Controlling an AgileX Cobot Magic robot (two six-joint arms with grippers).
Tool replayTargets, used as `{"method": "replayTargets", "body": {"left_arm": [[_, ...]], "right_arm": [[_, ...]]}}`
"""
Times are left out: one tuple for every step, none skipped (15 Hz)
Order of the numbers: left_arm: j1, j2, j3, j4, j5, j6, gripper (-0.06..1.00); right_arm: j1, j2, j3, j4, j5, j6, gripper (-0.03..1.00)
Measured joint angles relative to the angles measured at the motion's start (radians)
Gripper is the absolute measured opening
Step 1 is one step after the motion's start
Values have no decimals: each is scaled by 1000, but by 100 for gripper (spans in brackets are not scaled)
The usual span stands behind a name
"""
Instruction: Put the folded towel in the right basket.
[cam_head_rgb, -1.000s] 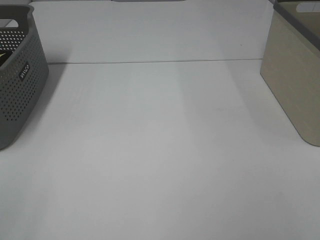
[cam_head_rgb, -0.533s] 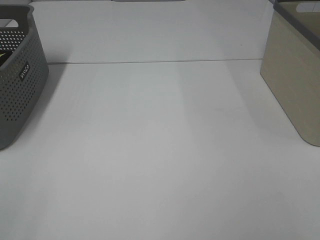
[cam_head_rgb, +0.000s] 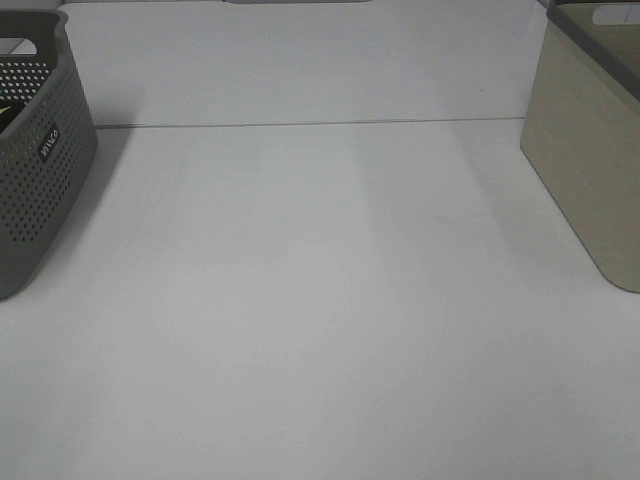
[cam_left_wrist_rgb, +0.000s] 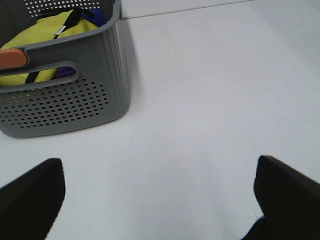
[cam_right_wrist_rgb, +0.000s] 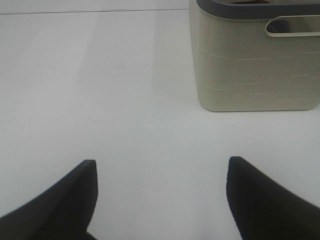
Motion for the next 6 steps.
{"method": "replayTargets", "body": {"left_arm": [[0, 0, 0, 0, 0, 0, 98], [0, 0, 0, 0, 0, 0, 98], [0, 0, 0, 0, 0, 0, 98], [0, 0, 0, 0, 0, 0, 98], [0, 0, 0, 0, 0, 0, 98], [0, 0, 0, 0, 0, 0, 98]], "right_arm": [[0, 0, 0, 0, 0, 0, 69], [0, 0, 0, 1, 0, 0, 69], [0, 0, 0, 1, 0, 0, 69], [0, 0, 0, 1, 0, 0, 69], [0, 0, 0, 1, 0, 0, 69], [0, 0, 0, 1, 0, 0, 69]]}}
